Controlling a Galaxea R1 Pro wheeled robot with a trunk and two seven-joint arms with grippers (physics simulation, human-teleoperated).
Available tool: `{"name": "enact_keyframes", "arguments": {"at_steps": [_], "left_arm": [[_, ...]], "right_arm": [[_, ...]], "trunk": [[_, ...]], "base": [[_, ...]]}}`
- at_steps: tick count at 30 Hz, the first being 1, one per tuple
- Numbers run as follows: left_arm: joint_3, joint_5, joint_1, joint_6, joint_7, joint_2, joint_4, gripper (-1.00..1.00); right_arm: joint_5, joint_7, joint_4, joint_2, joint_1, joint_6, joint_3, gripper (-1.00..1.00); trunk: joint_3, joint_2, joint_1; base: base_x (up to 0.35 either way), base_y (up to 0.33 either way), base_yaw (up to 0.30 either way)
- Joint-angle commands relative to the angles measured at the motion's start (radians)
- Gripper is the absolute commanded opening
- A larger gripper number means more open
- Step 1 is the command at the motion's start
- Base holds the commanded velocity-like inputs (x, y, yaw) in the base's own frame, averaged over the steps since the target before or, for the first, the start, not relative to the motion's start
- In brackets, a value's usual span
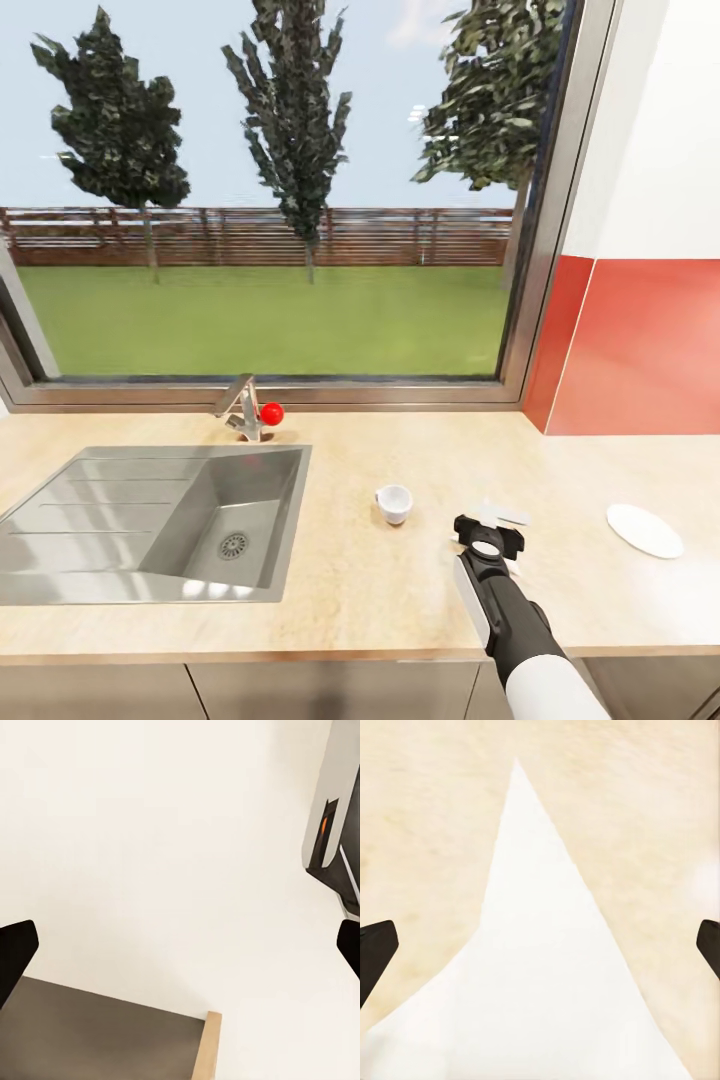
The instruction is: Set up a coffee station on the kitchen countertop: keep the coffee maker on the countertop, move the bottle of coffee from the kitchen shelf to the counter next to the coffee maker, place a paper coffee filter on top of the coffee maker, put the saucer next to the coffee maker with the coffee cup on the saucer, and place the electric kettle next to the coffee maker.
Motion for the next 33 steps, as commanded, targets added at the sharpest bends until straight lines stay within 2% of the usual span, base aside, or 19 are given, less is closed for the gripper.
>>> {"name": "enact_keyframes", "arguments": {"at_steps": [1,26,33], "left_arm": [[0.002,0.002,0.0,-0.002,0.001,0.0,0.001,1.0],[0.002,0.002,0.0,-0.002,0.001,0.0,0.001,1.0],[0.002,0.002,0.0,-0.002,0.001,0.0,0.001,1.0]], "right_arm": [[0.0,-0.003,-0.001,0.001,0.0,0.006,-0.001,1.0],[0.0,-0.008,0.026,0.002,0.0,0.003,-0.003,1.0],[0.001,-0.008,0.065,0.002,0.0,0.004,-0.059,1.0]], "trunk": [[-0.001,-0.001,0.001],[-0.001,-0.001,0.001],[-0.001,-0.001,0.001]], "base": [[0.002,0.0,0.0],[0.0,0.0,0.0],[0.0,0.0,0.0]]}}
